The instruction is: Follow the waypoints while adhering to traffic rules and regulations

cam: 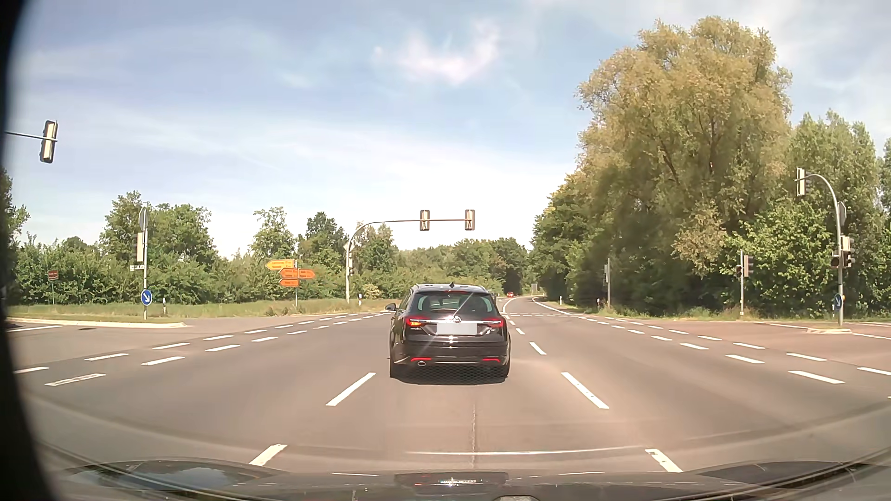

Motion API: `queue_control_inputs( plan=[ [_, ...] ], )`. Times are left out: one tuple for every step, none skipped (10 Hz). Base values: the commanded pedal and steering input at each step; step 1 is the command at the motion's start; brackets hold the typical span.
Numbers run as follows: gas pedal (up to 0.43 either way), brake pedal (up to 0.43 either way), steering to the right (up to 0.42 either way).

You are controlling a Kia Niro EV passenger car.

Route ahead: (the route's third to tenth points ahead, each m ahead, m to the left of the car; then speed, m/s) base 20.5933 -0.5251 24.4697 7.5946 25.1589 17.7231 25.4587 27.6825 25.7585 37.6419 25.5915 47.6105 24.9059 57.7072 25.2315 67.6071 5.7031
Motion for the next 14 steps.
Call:
queue_control_inputs(
  plan=[
    [0.189,0.000,0.003],
    [0.189,0.000,0.003],
    [0.177,0.000,0.003],
    [0.157,0.000,0.001],
    [0.138,0.000,0.000],
    [0.098,0.000,-0.003],
    [0.087,0.000,-0.006],
    [0.087,0.000,-0.009],
    [0.087,0.000,-0.012],
    [0.098,0.000,-0.019],
    [0.098,0.000,-0.029],
    [0.098,0.000,-0.040],
    [0.098,0.000,-0.056],
    [0.098,0.000,-0.071]
  ],
)
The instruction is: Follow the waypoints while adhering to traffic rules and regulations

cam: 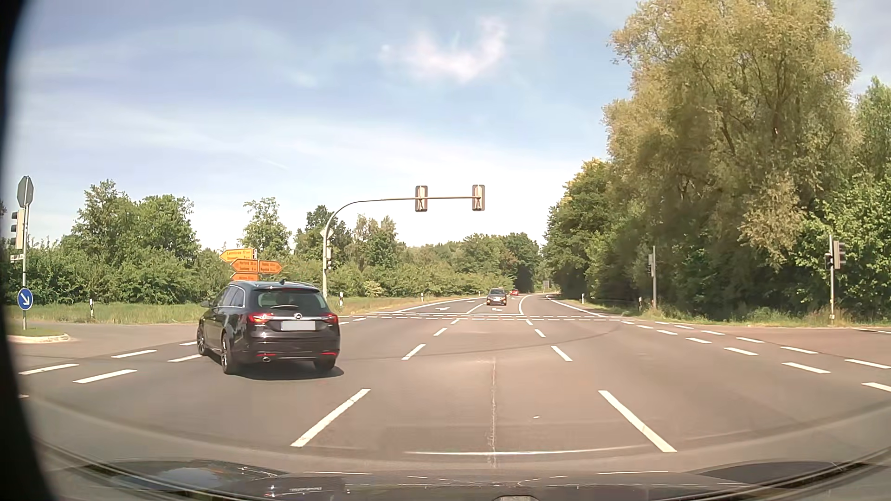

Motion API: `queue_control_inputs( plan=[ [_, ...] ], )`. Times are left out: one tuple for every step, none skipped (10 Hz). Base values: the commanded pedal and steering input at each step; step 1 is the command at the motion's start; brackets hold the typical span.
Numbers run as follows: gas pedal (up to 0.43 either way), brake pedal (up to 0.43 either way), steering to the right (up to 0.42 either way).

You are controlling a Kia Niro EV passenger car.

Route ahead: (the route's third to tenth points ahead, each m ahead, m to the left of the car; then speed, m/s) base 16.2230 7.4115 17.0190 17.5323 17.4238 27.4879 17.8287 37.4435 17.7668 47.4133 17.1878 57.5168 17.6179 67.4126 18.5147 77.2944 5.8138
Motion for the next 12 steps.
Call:
queue_control_inputs(
  plan=[
    [0.098,0.000,-0.095],
    [0.098,0.000,-0.116],
    [0.098,0.000,-0.137],
    [0.098,0.000,-0.154],
    [0.098,0.000,-0.176],
    [0.110,0.000,-0.200],
    [0.110,0.000,-0.232],
    [0.130,0.000,-0.257],
    [0.138,0.000,-0.274],
    [0.157,0.000,-0.289],
    [0.157,0.000,-0.302],
    [0.169,0.000,-0.316]
  ],
)
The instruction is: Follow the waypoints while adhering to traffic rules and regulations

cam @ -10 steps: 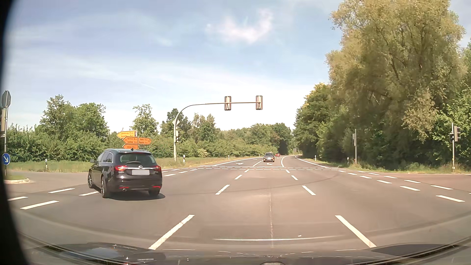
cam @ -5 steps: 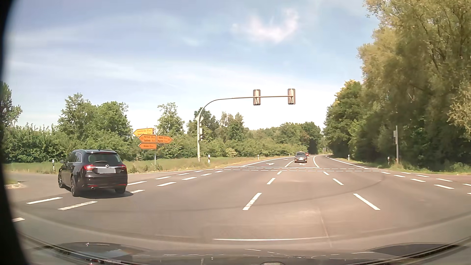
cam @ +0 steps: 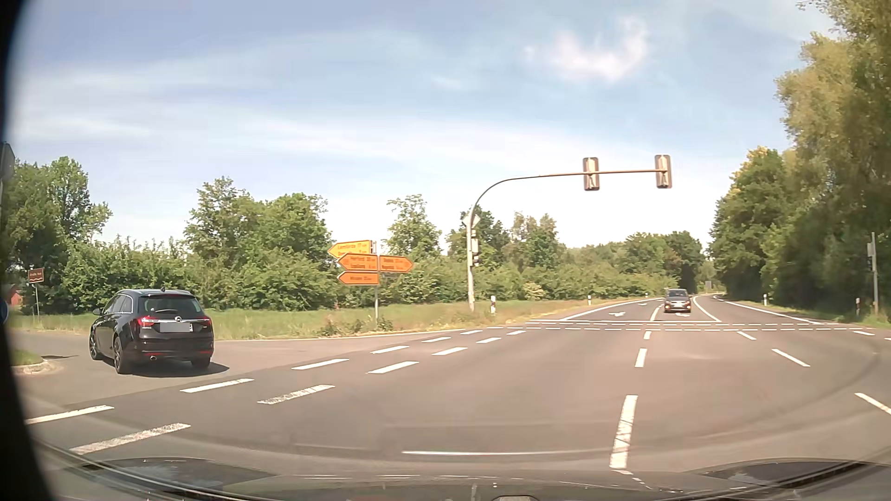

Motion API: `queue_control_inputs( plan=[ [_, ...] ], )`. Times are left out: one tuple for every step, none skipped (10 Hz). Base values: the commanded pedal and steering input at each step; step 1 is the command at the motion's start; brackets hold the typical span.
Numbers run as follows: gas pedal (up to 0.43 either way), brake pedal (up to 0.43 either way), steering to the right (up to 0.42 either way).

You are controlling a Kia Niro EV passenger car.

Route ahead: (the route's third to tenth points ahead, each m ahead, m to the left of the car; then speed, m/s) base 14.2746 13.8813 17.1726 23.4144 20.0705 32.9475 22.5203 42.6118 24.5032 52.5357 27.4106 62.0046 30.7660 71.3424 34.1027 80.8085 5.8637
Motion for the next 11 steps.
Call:
queue_control_inputs(
  plan=[
    [0.169,0.000,-0.330],
    [0.169,0.000,-0.343],
    [0.169,0.000,-0.345],
    [0.169,0.000,-0.345],
    [0.169,0.000,-0.339],
    [0.177,0.000,-0.331],
    [0.209,0.000,-0.321],
    [0.209,0.000,-0.319],
    [0.220,0.000,-0.320],
    [0.220,0.000,-0.319],
    [0.220,0.000,-0.319]
  ],
)
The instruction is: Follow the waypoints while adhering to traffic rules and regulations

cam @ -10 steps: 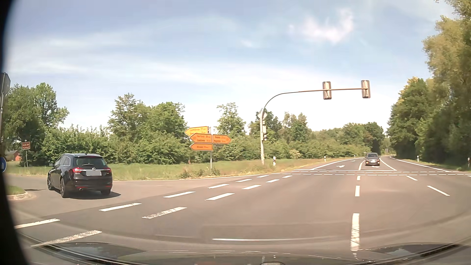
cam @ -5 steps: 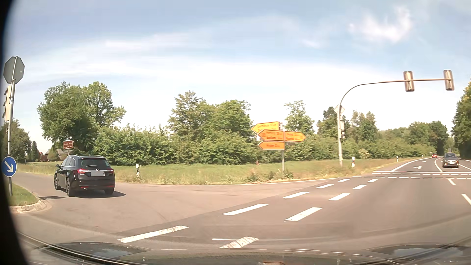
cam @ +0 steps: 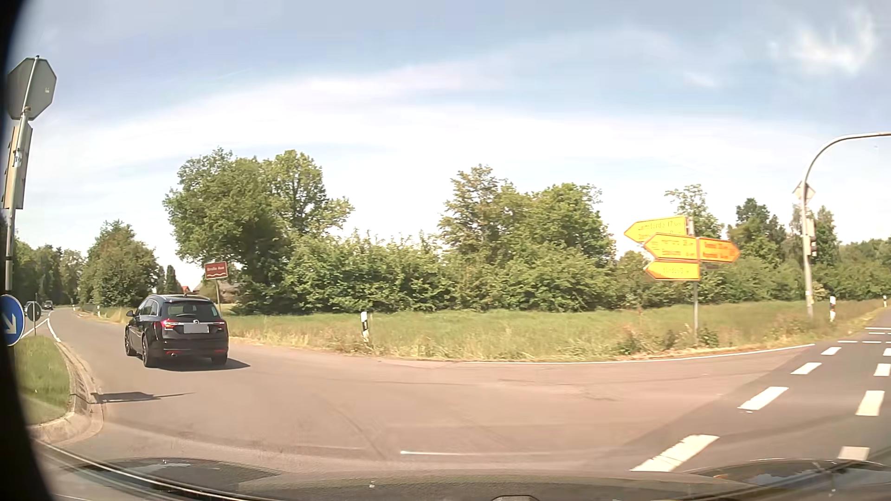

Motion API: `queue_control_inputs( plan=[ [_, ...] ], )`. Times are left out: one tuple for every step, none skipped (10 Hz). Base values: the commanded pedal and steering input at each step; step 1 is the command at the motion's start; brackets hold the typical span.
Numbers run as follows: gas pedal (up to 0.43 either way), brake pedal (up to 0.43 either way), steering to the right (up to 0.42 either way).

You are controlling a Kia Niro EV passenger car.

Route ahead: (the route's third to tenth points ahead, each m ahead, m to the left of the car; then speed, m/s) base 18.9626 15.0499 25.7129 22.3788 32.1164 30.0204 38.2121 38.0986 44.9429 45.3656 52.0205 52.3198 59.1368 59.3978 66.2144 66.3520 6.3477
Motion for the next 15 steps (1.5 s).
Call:
queue_control_inputs(
  plan=[
    [0.220,0.000,-0.320],
    [0.220,0.000,-0.319],
    [0.220,0.000,-0.319],
    [0.220,0.000,-0.312],
    [0.220,0.000,-0.300],
    [0.228,0.000,-0.292],
    [0.228,0.000,-0.279],
    [0.228,0.000,-0.269],
    [0.240,0.000,-0.262],
    [0.240,0.000,-0.258],
    [0.268,0.000,-0.250],
    [0.280,0.000,-0.239],
    [0.280,0.000,-0.230],
    [0.280,0.000,-0.216],
    [0.280,0.000,-0.204]
  ],
)
